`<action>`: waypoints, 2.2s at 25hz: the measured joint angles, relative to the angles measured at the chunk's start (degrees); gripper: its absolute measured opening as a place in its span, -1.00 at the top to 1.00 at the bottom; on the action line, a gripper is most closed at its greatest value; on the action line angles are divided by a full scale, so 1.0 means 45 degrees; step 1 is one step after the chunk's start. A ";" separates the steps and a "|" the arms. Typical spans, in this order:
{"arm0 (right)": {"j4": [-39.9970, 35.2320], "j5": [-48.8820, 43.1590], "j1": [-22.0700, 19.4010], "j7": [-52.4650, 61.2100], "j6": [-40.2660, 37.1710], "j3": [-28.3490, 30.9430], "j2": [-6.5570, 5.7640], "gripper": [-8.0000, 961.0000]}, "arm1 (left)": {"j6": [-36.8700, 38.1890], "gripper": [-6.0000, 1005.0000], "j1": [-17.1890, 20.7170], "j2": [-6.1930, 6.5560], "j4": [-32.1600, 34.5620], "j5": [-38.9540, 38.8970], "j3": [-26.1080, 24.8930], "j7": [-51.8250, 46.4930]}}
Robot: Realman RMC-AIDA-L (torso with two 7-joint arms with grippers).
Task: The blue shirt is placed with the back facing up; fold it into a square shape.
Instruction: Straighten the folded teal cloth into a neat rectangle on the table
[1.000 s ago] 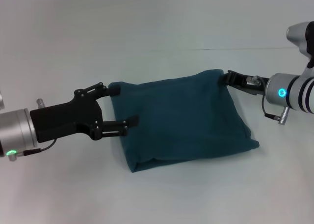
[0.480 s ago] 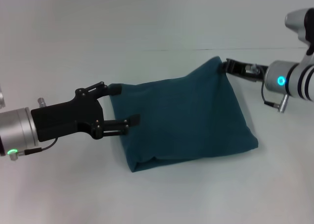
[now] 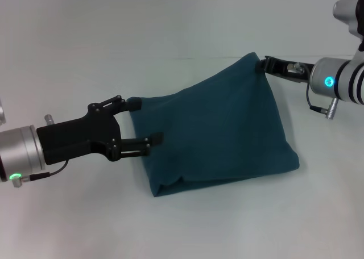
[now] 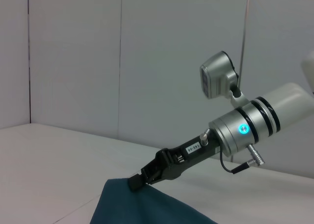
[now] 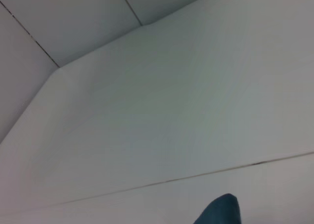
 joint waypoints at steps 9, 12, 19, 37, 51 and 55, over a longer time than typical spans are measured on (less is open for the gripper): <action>-0.0148 0.0104 -0.0397 -0.0637 0.0240 -0.0024 0.0179 0.67 | -0.0044 -0.73 -0.0038 -0.0046 -0.0020 -0.0011 -0.0005 -0.0066; -0.0418 0.0248 -0.0684 -0.0761 0.0526 0.0010 0.0213 0.64 | -0.0346 -0.72 -0.0095 -0.0049 -0.0043 -0.0011 0.0040 -0.0406; -0.1804 0.1110 -0.1809 -0.0830 -0.1756 0.0025 -0.0034 0.03 | -0.2502 -0.71 -0.0484 -0.0163 -0.0213 0.0057 0.0139 -0.1989; -0.2423 0.1954 -0.3251 -0.0181 -0.6818 0.0026 -0.1526 -0.62 | -0.6956 -0.69 -0.1113 -0.0218 -0.0291 0.0454 0.1277 -0.7808; -0.2420 0.1950 -0.3362 -0.0004 -0.6959 0.0162 -0.1602 -0.61 | -0.9191 -0.67 -0.1861 -0.0188 -0.1426 0.0805 0.3056 -0.9145; -0.2420 0.1946 -0.3331 0.0092 -0.6912 0.0152 -0.1608 -0.61 | -0.9540 -0.67 -0.2024 -0.0235 -0.1568 0.0811 0.3480 -0.9138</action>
